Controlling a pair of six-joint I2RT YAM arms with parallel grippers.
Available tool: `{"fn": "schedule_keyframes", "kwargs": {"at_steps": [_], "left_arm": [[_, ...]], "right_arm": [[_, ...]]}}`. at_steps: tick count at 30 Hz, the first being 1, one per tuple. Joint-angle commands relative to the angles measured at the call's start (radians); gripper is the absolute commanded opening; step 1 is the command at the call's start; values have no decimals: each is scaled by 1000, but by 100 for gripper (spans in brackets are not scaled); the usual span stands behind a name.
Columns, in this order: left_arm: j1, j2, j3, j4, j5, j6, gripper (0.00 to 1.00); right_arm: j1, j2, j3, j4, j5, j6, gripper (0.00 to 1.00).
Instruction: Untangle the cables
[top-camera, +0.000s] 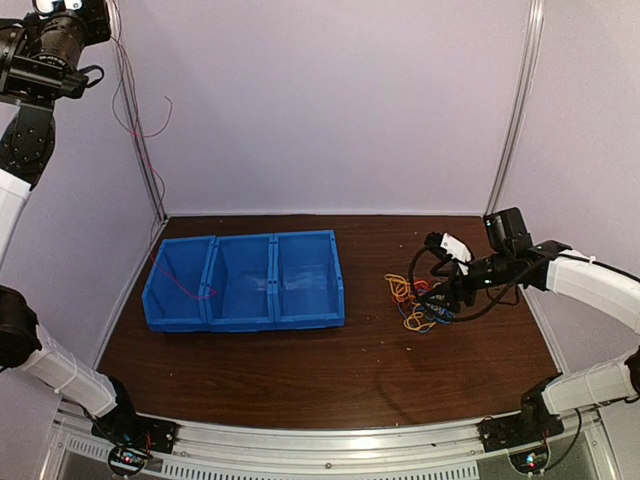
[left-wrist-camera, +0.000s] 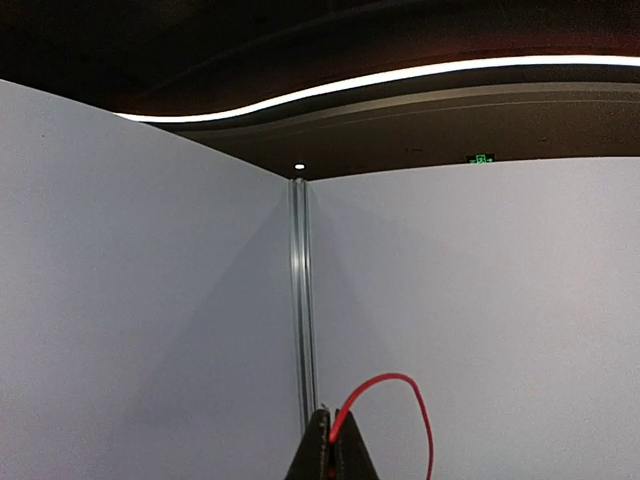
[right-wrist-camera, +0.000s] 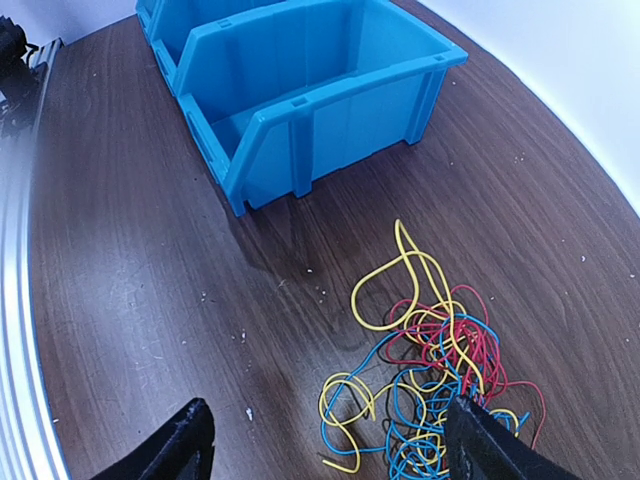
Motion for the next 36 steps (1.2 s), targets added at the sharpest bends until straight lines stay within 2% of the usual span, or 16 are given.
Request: {"fn": "schedule_keyframes", "kwargs": {"at_steps": [1,6,11,15,19,25,29,36], "left_arm": [[7,18,58,23,32,2,0],[16,45,72,131,63,80,0],[96,74,75,86,93,37,0],[193,80,11,-40,110,-107,0],[297,70,-89,-231,158,-325,0],[446,56,-237,-373,232,-521,0],[468,20,-331,-481,251,-647,0],[468,-160,-613,-707,455,-987,0]], "right_arm": [[4,-13,-15,33,-22,8,79],[3,-17,-27,32,-22,5,79],[3,-11,-33,30,-19,2,79],[3,-10,-35,27,-19,-4,79],[3,-9,-39,27,-12,-10,79],[2,5,-39,15,-17,-18,79],[2,7,-42,15,-13,-24,80],[2,33,-40,6,-12,-36,79]]}}
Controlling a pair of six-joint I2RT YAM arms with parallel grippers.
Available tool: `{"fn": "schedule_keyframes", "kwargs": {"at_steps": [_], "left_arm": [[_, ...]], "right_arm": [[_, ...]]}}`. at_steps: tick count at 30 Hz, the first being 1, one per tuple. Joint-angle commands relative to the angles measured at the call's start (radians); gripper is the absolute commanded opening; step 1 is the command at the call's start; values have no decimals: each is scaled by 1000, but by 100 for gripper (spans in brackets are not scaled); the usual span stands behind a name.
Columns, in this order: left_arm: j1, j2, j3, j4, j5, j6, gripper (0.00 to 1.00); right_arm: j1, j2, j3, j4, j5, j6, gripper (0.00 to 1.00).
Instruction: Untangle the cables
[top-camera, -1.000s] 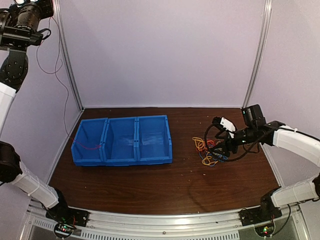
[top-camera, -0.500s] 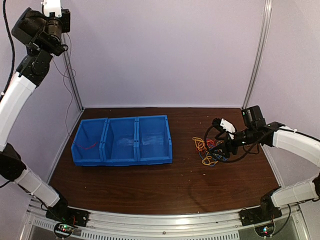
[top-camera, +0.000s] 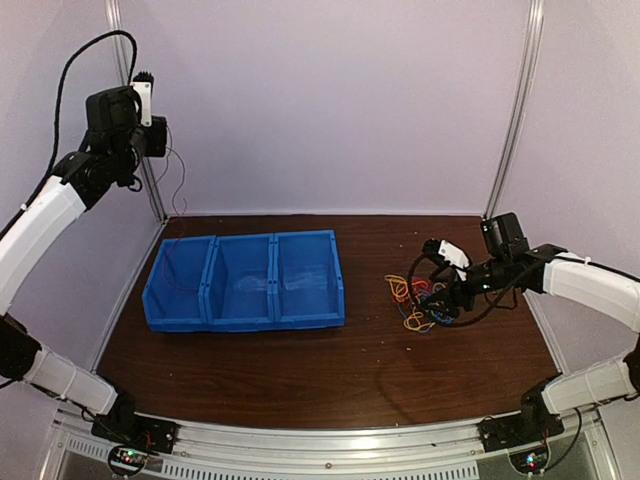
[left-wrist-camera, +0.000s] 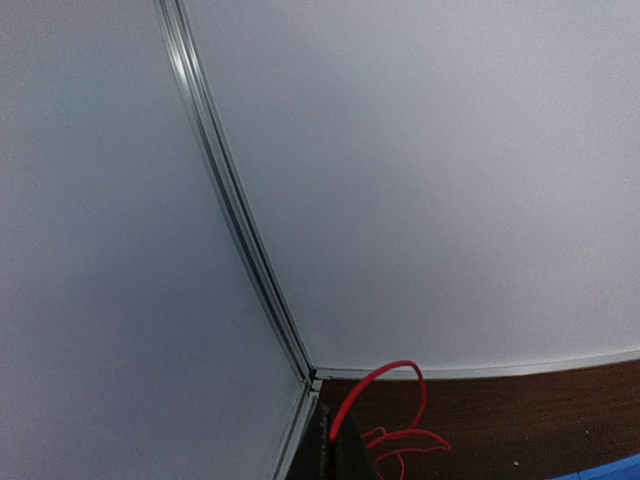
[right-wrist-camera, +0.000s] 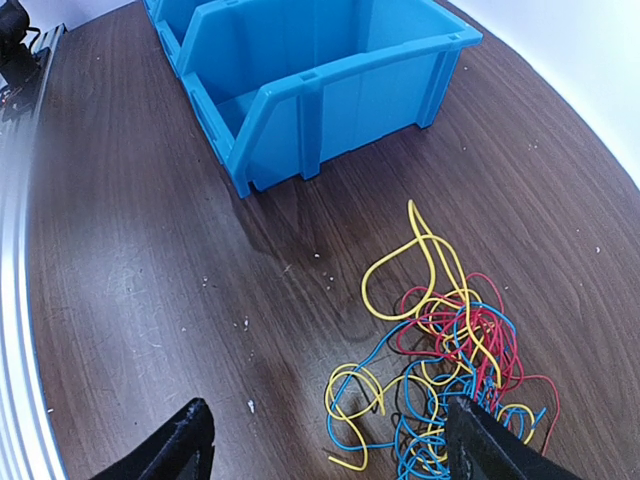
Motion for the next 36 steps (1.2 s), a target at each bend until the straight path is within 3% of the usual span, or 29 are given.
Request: {"fn": "schedule_keyframes", "kwargs": {"at_steps": [1,11,17,28,36], "left_arm": [[1,-154,-159,-157,174,-279,0],[0,-337,-370,-287,297,-451,0],[0,-233,-480,-322,279,-497,0],[1,-74,-513,-279,7,-486,0],[1,32,-539,-264,89,-482,0]], "right_arm": [[3,23,-10,-11,-11,-17,79],[4,84,9,-33,-13,-38,80],[4,90,11,-39,-13,-42,80],[4,72,1,-36,9,-45,80],[4,60,-5,-36,17,-48,80]]}}
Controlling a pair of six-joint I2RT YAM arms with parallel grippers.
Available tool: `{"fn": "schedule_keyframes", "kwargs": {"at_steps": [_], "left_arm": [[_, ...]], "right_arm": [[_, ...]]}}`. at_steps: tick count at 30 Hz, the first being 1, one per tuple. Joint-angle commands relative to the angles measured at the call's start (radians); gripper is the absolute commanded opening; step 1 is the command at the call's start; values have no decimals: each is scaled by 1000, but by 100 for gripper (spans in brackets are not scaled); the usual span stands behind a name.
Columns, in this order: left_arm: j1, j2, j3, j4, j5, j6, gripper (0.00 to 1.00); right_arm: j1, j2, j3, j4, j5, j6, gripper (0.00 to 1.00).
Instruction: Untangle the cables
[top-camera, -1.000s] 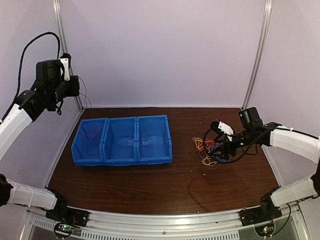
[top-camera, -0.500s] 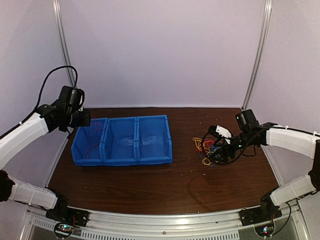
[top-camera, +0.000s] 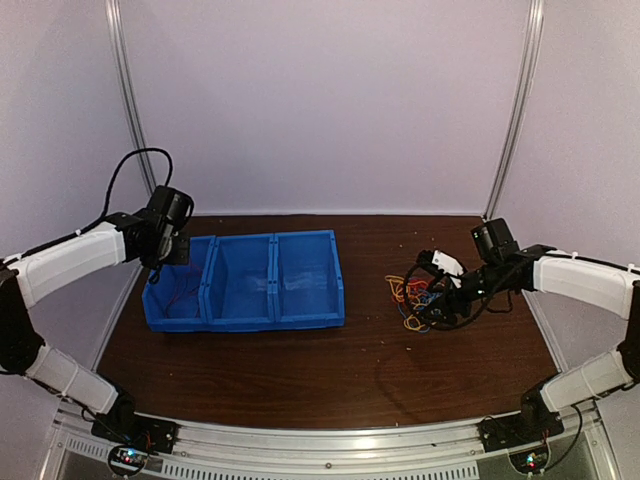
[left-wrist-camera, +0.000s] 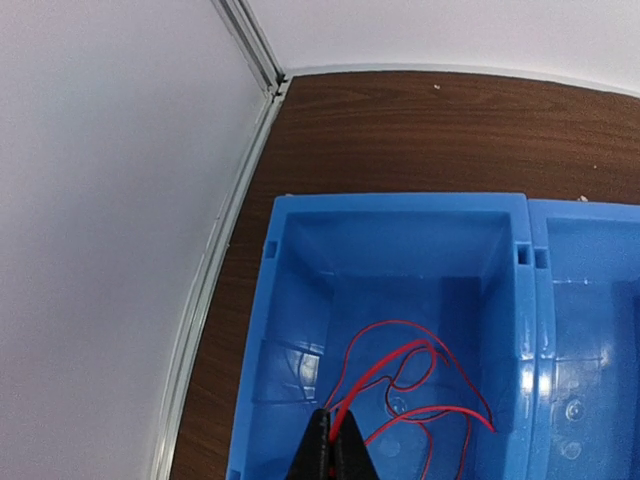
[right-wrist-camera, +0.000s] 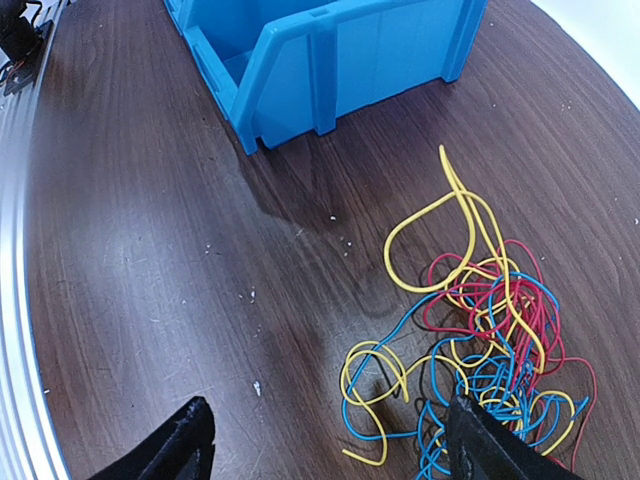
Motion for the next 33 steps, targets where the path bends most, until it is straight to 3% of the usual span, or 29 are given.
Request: {"fn": "schedule_keyframes", "kwargs": {"at_steps": [1,11,14,16,21,26,29,33], "left_arm": [[1,43,-20,40,46,10,0],[1,99,-83,22,157,4,2],[1,90,-56,-14,158,6,35],[1,59,-36,-33,151,5,48],[1,-15,41,-101,124,19,60],[1,-62,135,-151,147,38,66],[-1,-111,135,-47,276,101,66],[-15,-170,98,153,550,158,64]], "right_arm": [[4,-28,-5,-6,17,-13,80],[4,-32,-7,-6,17,-14,80],[4,-33,-5,-8,17,-16,80],[4,-38,-5,-9,21,-17,80],[4,-44,-8,-6,33,-17,80],[4,-41,-3,-6,26,-9,80],[-1,-42,14,-1,30,22,80],[-28,-53,62,18,44,82,80]]}}
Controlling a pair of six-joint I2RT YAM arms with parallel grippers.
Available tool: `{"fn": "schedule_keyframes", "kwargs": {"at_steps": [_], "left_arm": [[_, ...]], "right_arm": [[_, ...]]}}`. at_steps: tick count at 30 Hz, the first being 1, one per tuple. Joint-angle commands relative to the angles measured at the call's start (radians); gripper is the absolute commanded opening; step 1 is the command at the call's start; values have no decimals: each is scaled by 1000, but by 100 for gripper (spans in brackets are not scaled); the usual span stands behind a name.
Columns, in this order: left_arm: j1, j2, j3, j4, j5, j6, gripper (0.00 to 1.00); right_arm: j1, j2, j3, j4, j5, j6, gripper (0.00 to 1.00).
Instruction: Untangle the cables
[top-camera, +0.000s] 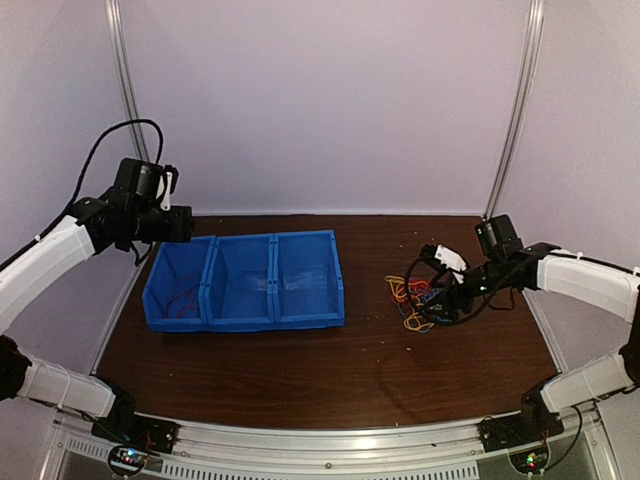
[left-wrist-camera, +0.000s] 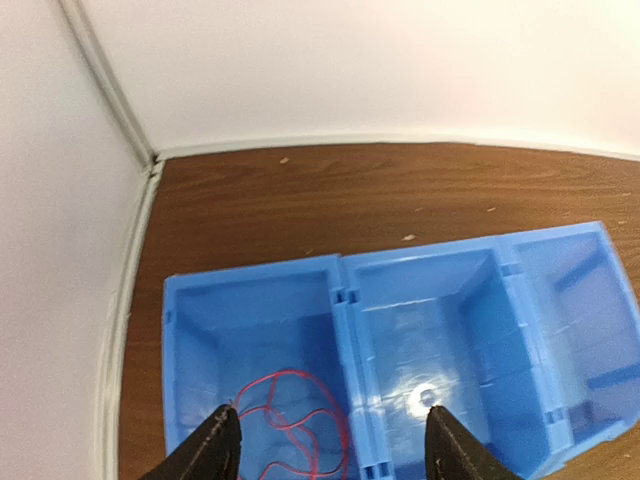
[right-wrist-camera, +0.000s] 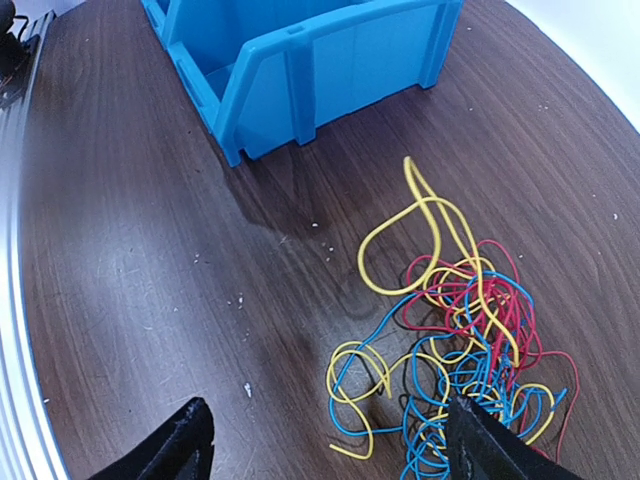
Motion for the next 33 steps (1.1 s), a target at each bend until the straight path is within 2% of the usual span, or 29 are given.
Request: {"fn": "schedule_keyframes", "kwargs": {"at_steps": [1,4,7,11,14,18,22,26,29,33], "left_arm": [[-24,-55,-19,257,303,80,64],[-65,-47,-9,403,388,68,63],[-114,24,77,434,445,71,62],[-218,105,120,462,449,83,62],[-317,133,63,536,460,91,61],[-469,147,-58,670,436,104,60],[-572,176,-148,768,418,41,59],[-625,215,-178,799,410,4,59],[-638,230,-188,804,406,-5,59],[-638,228,-188,801,377,-7,59]], "right_arm": [[-31,-22,67,21,37,68,79],[-46,34,136,-23,121,74,72],[-68,114,224,-111,119,49,64],[-71,167,284,-162,108,13,63],[-70,204,286,-153,142,3,63],[-72,273,282,-146,164,7,56],[-72,314,272,-132,148,8,52],[-70,337,269,-95,177,25,45],[-71,358,274,-82,173,36,35],[-70,376,272,-68,163,43,32]]}}
